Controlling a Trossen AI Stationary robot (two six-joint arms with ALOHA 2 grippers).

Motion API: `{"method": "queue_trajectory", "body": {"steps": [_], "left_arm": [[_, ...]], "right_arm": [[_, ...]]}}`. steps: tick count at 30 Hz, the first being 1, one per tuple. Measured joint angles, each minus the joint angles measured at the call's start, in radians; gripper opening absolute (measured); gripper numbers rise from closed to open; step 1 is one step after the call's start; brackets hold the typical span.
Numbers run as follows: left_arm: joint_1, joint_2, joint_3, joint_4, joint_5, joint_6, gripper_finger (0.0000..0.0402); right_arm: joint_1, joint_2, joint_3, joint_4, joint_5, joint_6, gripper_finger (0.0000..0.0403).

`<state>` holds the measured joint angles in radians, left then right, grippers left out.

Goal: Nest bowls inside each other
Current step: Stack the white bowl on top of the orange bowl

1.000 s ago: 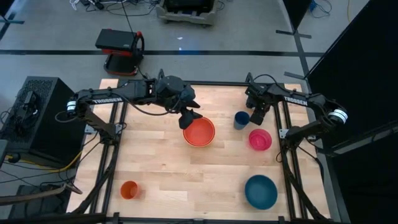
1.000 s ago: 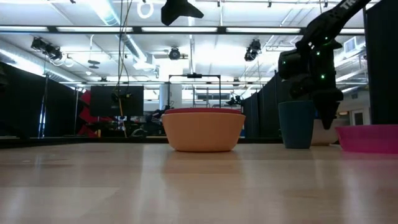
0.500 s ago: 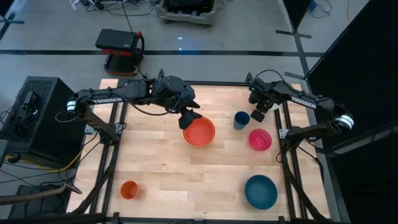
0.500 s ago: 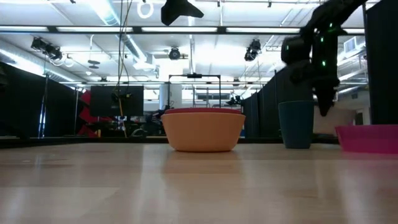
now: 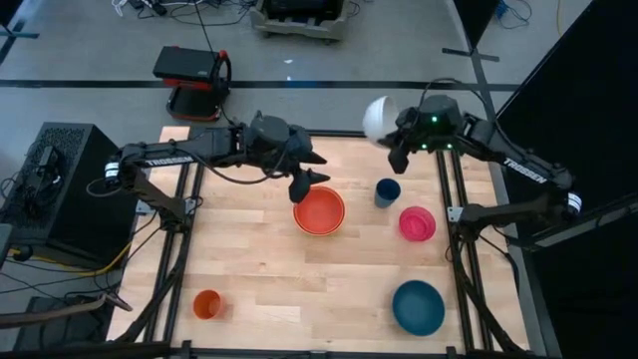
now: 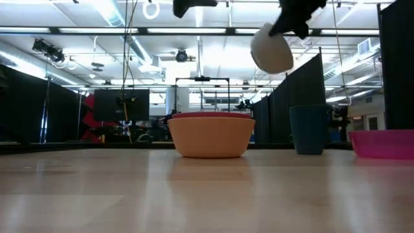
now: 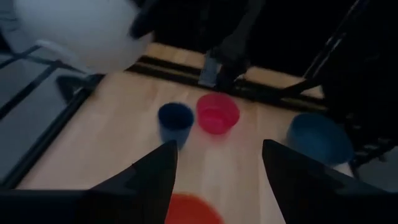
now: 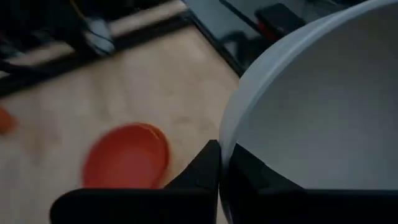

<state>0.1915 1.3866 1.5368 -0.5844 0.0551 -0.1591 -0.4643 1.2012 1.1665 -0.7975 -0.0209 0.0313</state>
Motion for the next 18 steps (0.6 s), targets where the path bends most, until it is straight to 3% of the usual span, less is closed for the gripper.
{"method": "queue_trajectory", "body": {"steps": [7,18], "left_arm": [[0.035,-0.059,0.000,0.007,-0.032,0.051,0.0210],[0.090,-0.232,-0.022,-0.159,-0.081,0.050,0.0203]], "right_arm": [[0.150,0.013,0.087,0.140,-0.085,0.094,0.0000],[0.342,0.231,0.087,0.380,-0.124,0.157,0.0000]]}}
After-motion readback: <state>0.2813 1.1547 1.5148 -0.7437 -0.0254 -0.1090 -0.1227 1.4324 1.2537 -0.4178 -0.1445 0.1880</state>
